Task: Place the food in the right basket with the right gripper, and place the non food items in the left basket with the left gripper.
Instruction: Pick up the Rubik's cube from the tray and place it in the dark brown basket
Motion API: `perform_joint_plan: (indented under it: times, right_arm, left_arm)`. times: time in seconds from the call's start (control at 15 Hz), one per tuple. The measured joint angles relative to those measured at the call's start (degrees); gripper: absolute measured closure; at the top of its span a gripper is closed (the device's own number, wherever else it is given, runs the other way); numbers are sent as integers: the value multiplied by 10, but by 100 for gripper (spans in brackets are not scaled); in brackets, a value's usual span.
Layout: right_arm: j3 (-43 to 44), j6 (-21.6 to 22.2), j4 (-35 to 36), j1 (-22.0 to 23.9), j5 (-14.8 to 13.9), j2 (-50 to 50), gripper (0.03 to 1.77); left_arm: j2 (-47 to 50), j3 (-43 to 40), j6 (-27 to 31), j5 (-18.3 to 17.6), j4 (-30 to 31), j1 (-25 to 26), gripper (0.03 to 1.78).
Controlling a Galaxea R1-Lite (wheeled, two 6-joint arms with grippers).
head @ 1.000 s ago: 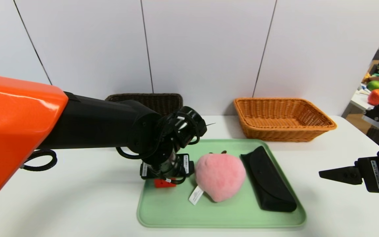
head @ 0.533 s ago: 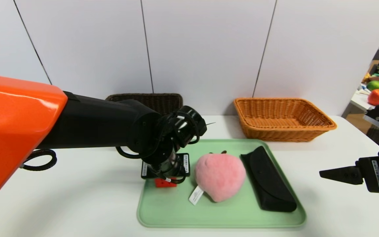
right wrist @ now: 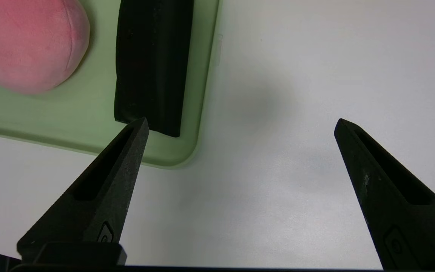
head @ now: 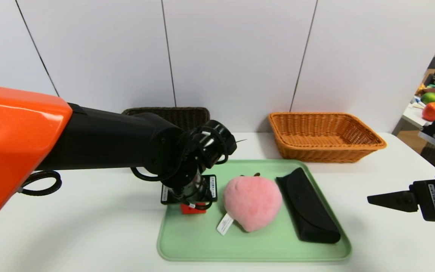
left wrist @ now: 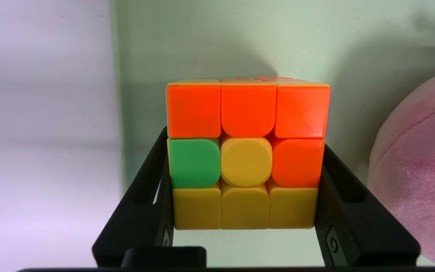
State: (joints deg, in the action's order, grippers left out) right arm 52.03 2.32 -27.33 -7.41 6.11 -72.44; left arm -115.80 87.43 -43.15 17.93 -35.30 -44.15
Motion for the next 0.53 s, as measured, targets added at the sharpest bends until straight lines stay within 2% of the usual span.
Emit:
perform_joint_plan:
  times: [0.2, 0.53]
  right_arm:
    - [-3, 0, 0, 3, 0, 1, 10]
    - [-10, -1, 0, 6, 1, 10, 10]
  left_arm:
    - [31, 5, 11, 14, -4, 3, 83]
    - [88, 52, 87, 29, 2, 33, 83]
